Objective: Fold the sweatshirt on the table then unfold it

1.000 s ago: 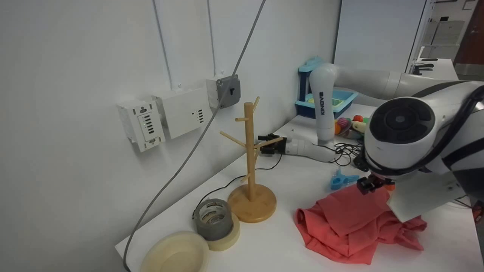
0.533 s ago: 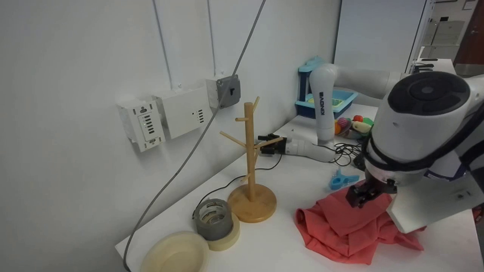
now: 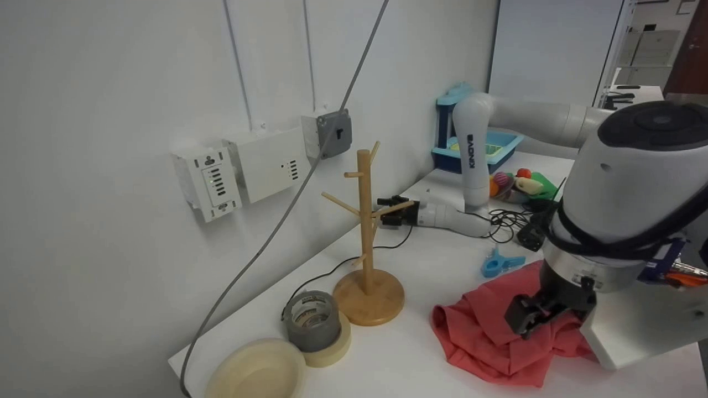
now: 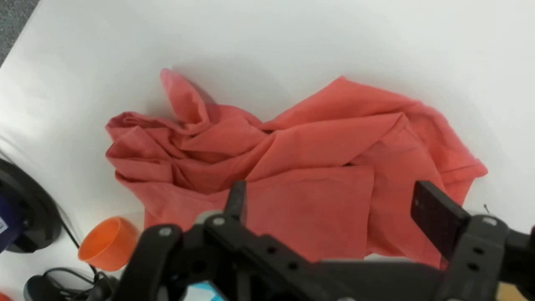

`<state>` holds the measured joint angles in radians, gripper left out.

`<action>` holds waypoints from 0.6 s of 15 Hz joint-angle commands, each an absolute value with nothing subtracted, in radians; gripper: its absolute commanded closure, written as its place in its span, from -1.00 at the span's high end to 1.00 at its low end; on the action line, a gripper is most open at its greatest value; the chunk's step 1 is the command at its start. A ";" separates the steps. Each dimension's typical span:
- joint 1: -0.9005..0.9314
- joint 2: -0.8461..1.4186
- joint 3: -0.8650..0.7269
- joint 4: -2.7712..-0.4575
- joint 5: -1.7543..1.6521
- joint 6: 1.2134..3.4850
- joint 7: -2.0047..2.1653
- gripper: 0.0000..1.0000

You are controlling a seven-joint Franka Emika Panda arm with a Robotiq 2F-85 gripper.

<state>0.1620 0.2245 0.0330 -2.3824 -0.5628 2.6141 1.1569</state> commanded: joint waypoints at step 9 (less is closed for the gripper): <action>0.179 0.306 -0.078 -2.415 -0.431 2.800 1.201 1.00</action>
<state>0.1629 0.2787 -0.0348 -2.4115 -0.4656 2.7334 1.1620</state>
